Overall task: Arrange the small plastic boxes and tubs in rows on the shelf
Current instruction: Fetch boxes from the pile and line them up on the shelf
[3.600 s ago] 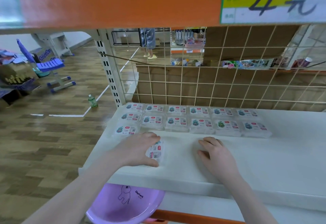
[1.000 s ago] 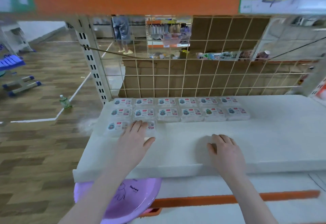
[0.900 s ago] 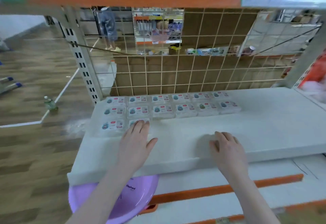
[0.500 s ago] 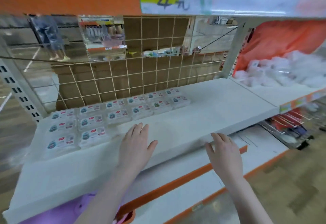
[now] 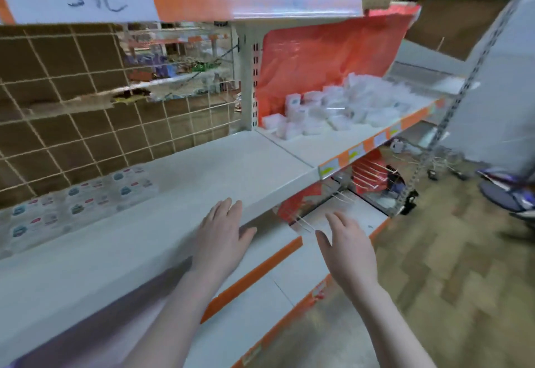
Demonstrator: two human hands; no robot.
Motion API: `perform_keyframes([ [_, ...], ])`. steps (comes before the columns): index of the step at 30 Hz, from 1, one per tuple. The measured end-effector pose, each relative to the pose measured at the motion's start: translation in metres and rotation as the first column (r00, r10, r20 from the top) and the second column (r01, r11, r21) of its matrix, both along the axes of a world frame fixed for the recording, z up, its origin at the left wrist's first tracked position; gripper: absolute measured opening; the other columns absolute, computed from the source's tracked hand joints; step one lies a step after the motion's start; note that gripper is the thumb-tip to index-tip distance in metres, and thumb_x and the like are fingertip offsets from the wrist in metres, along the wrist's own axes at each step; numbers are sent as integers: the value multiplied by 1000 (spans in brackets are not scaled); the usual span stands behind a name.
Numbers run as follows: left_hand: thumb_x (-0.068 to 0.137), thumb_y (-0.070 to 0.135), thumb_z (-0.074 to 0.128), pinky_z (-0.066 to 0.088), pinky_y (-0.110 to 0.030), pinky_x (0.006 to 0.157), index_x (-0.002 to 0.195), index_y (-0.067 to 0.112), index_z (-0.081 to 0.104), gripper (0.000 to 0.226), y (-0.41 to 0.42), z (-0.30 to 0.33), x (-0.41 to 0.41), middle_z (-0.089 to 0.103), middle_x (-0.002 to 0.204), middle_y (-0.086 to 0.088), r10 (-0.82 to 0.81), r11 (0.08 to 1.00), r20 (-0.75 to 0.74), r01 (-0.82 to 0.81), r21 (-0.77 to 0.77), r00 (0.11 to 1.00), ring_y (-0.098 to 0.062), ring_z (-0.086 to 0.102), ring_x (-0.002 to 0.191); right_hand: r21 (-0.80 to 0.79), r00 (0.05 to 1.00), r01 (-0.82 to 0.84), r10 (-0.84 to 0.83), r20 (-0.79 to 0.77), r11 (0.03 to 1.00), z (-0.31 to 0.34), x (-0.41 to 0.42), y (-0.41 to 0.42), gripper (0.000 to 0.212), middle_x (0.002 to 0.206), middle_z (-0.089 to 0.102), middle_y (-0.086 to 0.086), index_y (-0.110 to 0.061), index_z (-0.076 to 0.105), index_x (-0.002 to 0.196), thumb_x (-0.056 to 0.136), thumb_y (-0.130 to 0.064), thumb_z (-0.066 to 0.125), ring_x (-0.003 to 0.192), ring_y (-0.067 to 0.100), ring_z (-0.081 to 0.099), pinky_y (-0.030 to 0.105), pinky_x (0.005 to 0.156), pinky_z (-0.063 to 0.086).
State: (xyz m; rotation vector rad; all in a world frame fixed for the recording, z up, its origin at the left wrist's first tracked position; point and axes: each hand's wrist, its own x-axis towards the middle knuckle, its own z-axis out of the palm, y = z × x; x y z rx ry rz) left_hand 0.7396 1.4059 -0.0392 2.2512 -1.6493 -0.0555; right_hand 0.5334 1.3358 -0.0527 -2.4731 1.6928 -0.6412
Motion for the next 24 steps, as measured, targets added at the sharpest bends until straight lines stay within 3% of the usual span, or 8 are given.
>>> perform_keyframes([
  [10,93,46,48,29,-31,107,143,17,33,60,-118,15,-80,32,150,-1,-46,999,8,47,-25,999,-19,27,137,-16,998,50,-50,34,999,4,-81,-104,32,115,60,8,-6,58,117,91,-25,54,103,26,53,32,85,40],
  [12,92,45,49,29,-31,106,143,17,34,60,-142,15,-84,32,150,-2,-41,999,18,42,-21,999,-20,28,137,-10,998,52,-51,39,999,0,-86,-126,36,121,58,7,-8,55,124,92,-25,52,109,25,52,30,90,39],
  [17,92,43,52,28,-30,105,143,16,35,60,-207,11,-89,34,148,-2,-34,998,13,34,-46,999,-19,30,135,-6,998,47,-47,52,999,-4,-90,-190,30,113,58,7,-7,57,115,93,-26,50,106,24,51,30,82,40],
  [24,93,43,50,25,-29,107,145,14,33,61,-320,4,-80,32,150,-2,23,998,-18,-24,-63,1000,-19,28,137,-3,999,-16,17,27,1000,0,-78,-311,31,115,57,8,-6,56,116,92,-24,49,109,25,50,33,88,40],
])
